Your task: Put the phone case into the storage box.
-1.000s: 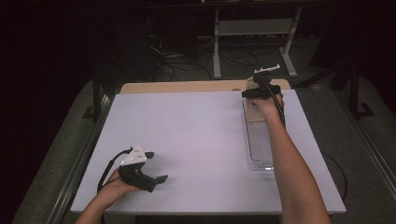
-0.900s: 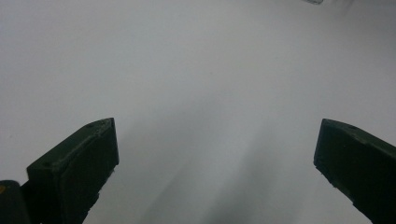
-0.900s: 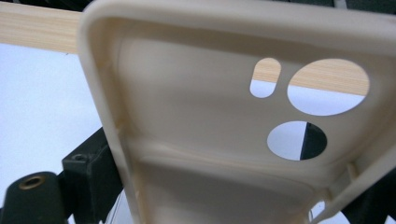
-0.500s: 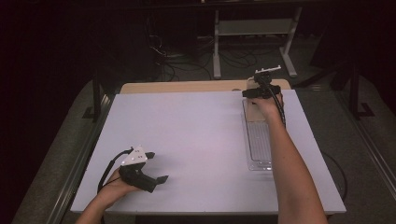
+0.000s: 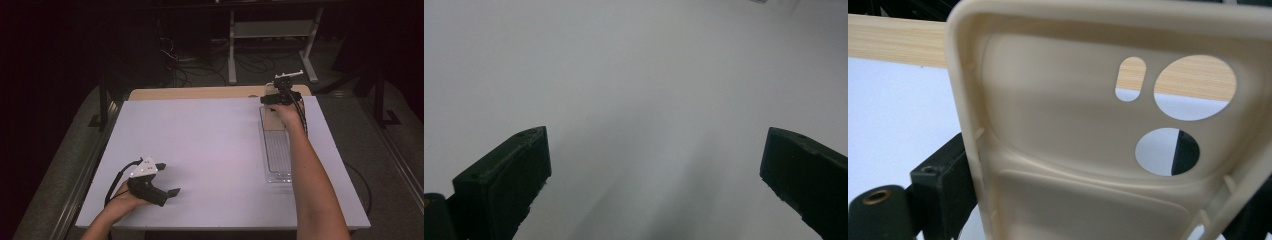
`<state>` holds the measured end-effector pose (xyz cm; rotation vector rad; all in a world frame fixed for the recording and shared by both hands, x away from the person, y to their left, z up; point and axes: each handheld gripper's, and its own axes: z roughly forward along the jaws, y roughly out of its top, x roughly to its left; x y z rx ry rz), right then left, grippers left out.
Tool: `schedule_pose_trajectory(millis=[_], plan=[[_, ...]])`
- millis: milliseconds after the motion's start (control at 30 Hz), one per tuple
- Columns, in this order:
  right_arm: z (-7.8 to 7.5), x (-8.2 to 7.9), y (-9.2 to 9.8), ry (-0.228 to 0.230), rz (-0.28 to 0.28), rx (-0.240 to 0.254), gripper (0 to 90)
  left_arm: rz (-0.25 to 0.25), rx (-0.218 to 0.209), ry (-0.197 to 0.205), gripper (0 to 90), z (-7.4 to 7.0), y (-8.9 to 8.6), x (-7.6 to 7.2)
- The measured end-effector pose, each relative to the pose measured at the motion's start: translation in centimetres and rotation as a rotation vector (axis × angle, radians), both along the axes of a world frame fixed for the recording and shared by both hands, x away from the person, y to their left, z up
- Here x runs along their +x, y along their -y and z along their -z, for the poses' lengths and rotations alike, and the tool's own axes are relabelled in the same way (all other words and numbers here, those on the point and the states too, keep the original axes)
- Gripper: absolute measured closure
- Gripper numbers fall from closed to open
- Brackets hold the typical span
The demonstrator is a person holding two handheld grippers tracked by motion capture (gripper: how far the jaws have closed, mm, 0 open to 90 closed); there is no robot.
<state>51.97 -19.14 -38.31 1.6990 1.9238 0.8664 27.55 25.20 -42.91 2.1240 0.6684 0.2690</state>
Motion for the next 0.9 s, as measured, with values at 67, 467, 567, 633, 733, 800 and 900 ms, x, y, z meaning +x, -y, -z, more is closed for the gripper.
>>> schedule_pose_trajectory(millis=[67,467,567,633,733,800,900], plan=[[0.0,0.0,0.0,0.003,-0.011,0.008,7.8,0.002,0.003,0.001,0.0,0.0,0.0,0.0],[-0.8,-0.3,0.2,0.048,-0.035,0.025,7.0,0.003,0.002,0.0,0.0,0.0,0.0,0.0],[-1.3,-0.6,0.3,0.061,-0.038,0.041,7.0,0.003,0.002,0.0,0.0,0.0,0.0,0.0],[-1.8,-0.9,0.4,0.074,-0.045,0.049,7.1,0.005,0.006,0.004,0.0,-0.1,-0.1,0.0],[-2.4,-1.4,0.5,0.081,-0.053,0.063,7.2,0.006,0.014,0.006,0.0,-0.1,-0.1,0.0],[-2.8,-1.8,0.6,0.09,-0.062,0.062,7.2,0.005,0.012,0.007,0.0,-0.2,-0.1,0.0],[-3.6,-2.6,0.6,0.11,-0.078,0.079,7.3,0.0,-0.001,0.001,0.0,-0.2,0.0,0.0]])
